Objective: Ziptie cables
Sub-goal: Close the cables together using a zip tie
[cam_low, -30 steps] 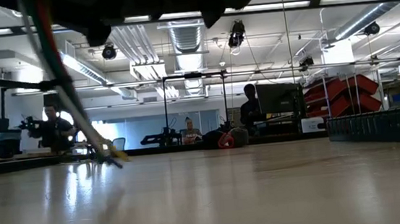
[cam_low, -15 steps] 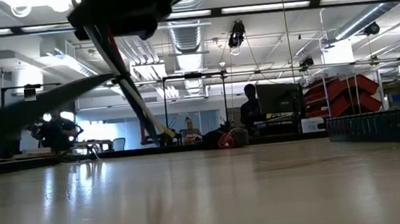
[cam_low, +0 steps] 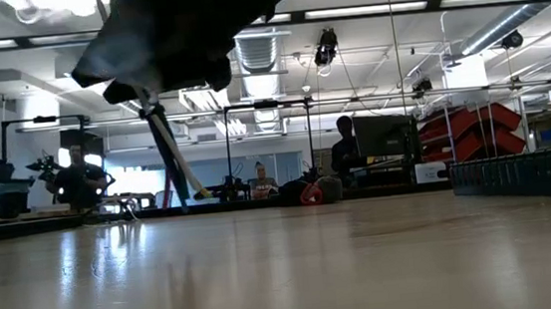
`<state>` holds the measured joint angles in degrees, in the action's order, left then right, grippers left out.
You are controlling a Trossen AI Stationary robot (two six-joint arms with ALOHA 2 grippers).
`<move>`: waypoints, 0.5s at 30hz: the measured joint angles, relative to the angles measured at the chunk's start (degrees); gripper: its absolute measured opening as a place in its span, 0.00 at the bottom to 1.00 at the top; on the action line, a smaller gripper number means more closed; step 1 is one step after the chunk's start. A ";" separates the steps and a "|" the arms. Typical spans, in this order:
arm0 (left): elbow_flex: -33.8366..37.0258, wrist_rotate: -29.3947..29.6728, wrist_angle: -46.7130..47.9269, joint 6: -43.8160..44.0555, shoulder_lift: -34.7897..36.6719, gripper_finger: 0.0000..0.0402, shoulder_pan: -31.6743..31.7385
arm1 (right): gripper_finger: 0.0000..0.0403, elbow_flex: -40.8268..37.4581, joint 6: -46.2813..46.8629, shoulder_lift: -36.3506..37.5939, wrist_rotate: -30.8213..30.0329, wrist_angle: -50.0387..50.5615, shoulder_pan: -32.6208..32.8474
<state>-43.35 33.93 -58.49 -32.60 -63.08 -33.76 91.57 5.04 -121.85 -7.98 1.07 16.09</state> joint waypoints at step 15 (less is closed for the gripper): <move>0.00 14.23 -4.02 -7.63 0.25 0.07 0.11 | 0.48 0.04 7.85 0.24 -25.03 2.87 4.03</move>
<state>-43.35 48.17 -62.51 -40.23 -62.83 -33.65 91.61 12.89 -121.62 -33.01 3.94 20.12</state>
